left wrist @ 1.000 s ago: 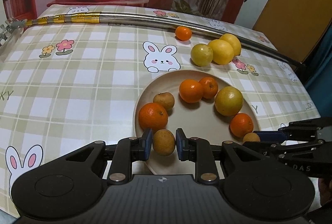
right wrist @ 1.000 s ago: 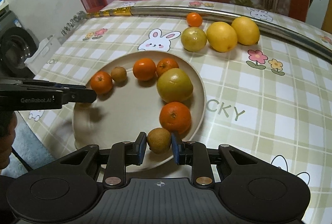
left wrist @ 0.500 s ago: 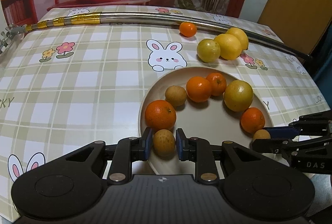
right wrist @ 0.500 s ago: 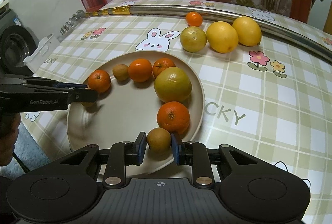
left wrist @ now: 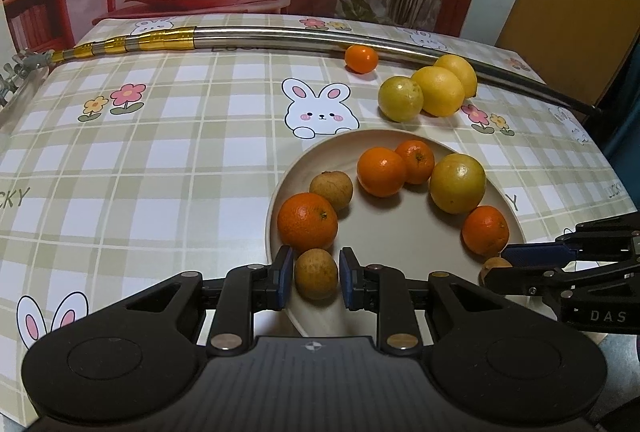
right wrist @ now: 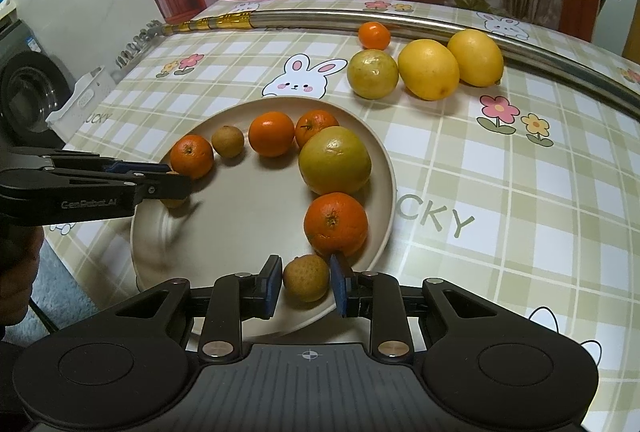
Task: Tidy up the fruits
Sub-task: 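Lower the kiwis onto the plate and open both tools, then grasp the small tangerine with the left tool while the right tool approaches the greenish citrus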
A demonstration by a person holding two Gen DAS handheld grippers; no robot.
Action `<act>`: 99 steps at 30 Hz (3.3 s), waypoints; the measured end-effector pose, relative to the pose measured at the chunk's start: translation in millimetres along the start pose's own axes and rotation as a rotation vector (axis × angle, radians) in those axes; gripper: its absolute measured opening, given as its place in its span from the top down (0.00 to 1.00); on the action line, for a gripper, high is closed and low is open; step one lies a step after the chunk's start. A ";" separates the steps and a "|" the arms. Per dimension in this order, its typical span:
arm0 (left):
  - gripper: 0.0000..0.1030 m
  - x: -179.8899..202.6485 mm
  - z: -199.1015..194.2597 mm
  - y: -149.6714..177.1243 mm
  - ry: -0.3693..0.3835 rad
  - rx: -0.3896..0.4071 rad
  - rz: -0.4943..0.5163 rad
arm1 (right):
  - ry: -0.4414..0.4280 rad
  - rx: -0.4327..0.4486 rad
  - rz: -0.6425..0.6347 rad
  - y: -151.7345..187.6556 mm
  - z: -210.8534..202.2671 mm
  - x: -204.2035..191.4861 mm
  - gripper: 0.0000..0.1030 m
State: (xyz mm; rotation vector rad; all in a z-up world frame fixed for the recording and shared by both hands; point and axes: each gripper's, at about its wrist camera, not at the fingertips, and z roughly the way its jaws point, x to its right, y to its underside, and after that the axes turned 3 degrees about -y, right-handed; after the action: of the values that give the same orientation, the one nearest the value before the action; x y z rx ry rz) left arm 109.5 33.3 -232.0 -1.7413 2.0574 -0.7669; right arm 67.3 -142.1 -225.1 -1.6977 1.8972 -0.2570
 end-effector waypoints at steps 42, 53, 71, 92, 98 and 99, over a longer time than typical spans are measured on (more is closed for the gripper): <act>0.67 -20.5 -46.7 -46.3 -0.024 0.130 -0.042 | 0.099 0.241 0.094 -30.3 -56.4 41.3 0.75; 0.67 -29.3 -46.6 -84.5 -0.025 0.107 -0.032 | 0.140 0.316 0.143 -48.3 -70.4 69.5 0.74; 0.62 8.5 23.0 -149.2 0.054 0.009 -0.013 | 0.167 0.288 0.180 -54.5 -54.1 90.1 0.74; 0.62 39.5 157.6 -205.5 0.059 -0.129 -0.276 | 0.152 0.222 0.292 -45.0 -13.1 141.6 0.73; 0.62 36.6 169.9 -205.7 0.051 -0.145 -0.286 | 0.145 0.210 0.309 -43.2 -7.7 147.4 0.73; 0.62 35.4 170.4 -205.9 0.055 -0.146 -0.289 | 0.144 0.208 0.311 -42.9 -7.1 148.0 0.73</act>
State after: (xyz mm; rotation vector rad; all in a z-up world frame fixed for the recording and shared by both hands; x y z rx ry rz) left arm 364.3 -54.0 -241.9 -2.1546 1.9636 -0.7684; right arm 95.8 -293.0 -240.1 -1.2581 2.1241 -0.4459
